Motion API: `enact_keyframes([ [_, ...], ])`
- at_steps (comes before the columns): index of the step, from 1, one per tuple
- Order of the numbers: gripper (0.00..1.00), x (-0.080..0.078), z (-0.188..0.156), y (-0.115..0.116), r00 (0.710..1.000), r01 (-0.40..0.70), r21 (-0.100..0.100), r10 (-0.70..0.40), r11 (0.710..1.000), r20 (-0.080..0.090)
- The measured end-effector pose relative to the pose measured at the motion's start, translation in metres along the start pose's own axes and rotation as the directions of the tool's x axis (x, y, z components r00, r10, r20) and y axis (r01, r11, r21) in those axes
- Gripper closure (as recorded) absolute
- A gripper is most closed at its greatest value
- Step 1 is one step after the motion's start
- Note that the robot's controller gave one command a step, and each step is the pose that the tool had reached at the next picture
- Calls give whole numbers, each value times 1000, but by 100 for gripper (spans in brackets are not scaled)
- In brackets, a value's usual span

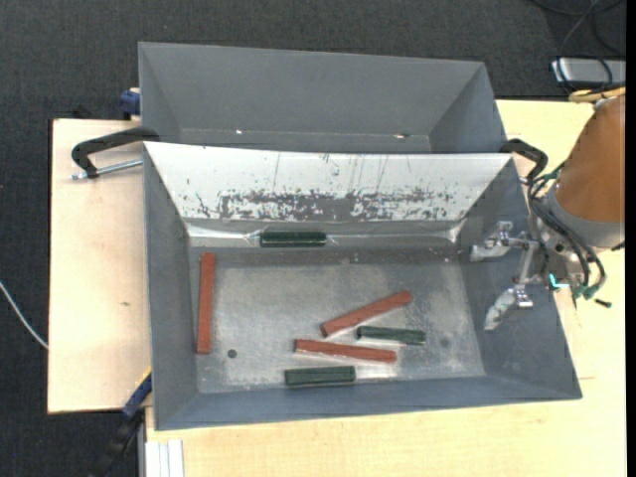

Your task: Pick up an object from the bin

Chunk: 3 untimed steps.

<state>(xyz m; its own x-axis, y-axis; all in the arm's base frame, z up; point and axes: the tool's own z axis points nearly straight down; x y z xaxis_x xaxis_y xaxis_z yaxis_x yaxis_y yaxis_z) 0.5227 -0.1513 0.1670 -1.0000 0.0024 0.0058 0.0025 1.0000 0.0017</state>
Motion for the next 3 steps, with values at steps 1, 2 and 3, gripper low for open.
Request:
enact_keyframes([
  [1,0,-2,-4,0,1000,2,2,-2,1000,8],
  [2,100,7,92,72,1000,8,3,-8,1000,9],
  [3,0,7,95,73,1000,8,3,-8,1000,13],
])
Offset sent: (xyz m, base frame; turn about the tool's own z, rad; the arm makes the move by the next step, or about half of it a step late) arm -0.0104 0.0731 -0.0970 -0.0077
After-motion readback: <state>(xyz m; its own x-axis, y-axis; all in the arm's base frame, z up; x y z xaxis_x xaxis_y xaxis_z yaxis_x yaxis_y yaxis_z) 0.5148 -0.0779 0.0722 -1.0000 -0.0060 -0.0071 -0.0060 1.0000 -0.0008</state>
